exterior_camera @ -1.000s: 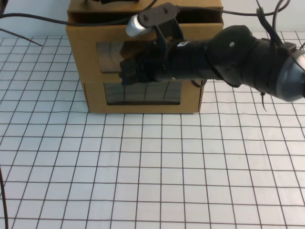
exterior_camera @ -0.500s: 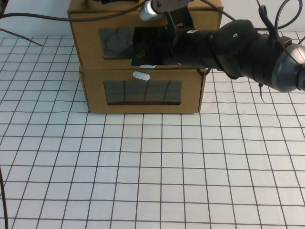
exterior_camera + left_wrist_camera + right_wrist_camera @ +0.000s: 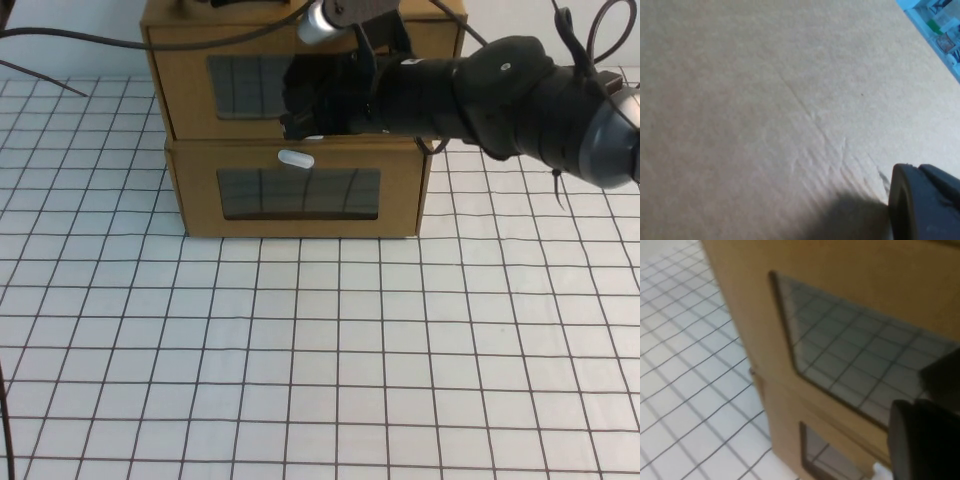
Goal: Close the shoe box
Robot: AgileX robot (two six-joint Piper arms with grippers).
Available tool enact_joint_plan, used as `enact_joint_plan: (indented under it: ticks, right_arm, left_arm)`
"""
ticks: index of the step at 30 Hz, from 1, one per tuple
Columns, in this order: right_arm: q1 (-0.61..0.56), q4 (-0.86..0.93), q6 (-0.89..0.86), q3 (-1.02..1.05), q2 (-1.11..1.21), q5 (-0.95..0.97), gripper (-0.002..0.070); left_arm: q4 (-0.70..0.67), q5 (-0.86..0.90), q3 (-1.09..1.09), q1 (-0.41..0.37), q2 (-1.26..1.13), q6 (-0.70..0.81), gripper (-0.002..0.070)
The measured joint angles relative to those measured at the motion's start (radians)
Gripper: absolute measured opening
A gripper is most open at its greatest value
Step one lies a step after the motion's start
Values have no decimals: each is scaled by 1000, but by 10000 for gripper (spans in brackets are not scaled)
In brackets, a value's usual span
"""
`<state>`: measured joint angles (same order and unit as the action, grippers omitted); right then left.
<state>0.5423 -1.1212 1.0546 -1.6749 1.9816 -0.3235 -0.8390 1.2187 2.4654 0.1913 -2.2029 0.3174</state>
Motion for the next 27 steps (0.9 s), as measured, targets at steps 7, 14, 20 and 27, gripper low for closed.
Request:
enact_joint_plan:
  ticks: [7,14,20,27]
  right_arm:
    - [-2,70,29,0,-110,-158,-13]
    - [-2,354,-96,-2,-287,-211,-13]
    - [-48,712,-390,-2,-405,-384,-13]
    - [-170,893,-528,132,-621,-397,-13]
  left_arm:
    - [11,34,0,-55,83,74,-5]
    - [9,39,-2,-173,231,124,-5]
    - [-11,40,-89,-208,377,193,-5]
    - [95,43,-311,-208,596,274,-5]
